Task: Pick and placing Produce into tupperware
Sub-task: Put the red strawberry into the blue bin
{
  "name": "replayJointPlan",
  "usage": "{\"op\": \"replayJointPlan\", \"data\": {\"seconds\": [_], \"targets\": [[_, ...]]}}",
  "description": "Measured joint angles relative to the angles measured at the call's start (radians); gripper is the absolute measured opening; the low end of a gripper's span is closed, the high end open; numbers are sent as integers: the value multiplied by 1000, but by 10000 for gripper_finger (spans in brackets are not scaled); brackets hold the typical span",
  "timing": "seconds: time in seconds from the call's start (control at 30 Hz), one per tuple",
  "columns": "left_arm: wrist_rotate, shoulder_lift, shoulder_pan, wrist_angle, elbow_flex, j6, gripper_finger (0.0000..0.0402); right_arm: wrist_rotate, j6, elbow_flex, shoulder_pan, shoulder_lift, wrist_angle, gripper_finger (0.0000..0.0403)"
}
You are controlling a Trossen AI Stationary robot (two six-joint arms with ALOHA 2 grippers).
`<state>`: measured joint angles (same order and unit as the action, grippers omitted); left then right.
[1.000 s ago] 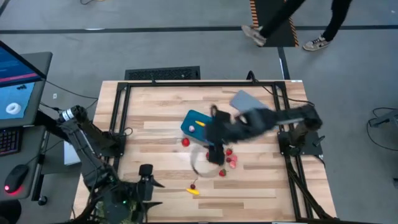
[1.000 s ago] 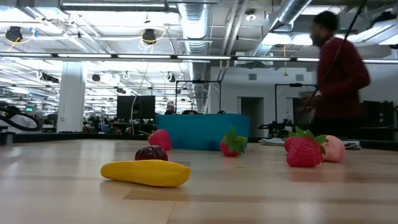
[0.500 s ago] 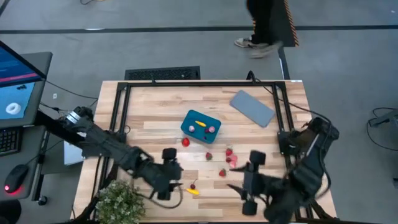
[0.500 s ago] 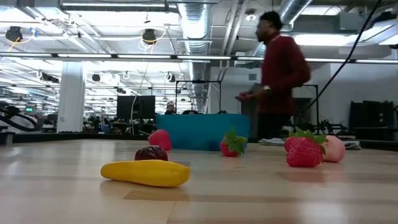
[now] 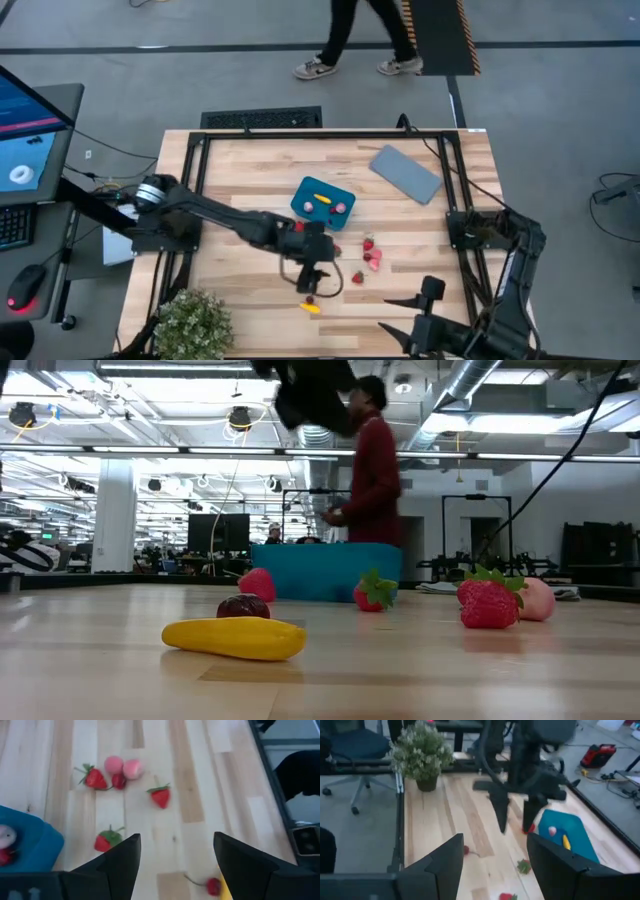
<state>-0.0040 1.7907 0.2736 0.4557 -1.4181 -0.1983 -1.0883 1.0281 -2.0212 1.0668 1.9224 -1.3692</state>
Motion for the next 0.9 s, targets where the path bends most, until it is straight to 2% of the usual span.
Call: {"op": "replayJointPlan", "data": {"seconds": [0.17,0.43,0.57,0.8,0.9], "targets": [[199,121,-61,-136,0,-38,231,-18,94,-1,34,15,-19,240],[317,273,-90,-320,0,-133,206,-43,134,-1,65,14,-6,240],[337,328,-93,-450,-1,-182,204,-43,134,-1,65,14,-5,240],[304,356,-108,-462,-18,-194,204,-41,126,-1,66,14,17,240],[257,356,-108,-465,-20,-197,204,-40,125,-1,66,14,17,240]]}}
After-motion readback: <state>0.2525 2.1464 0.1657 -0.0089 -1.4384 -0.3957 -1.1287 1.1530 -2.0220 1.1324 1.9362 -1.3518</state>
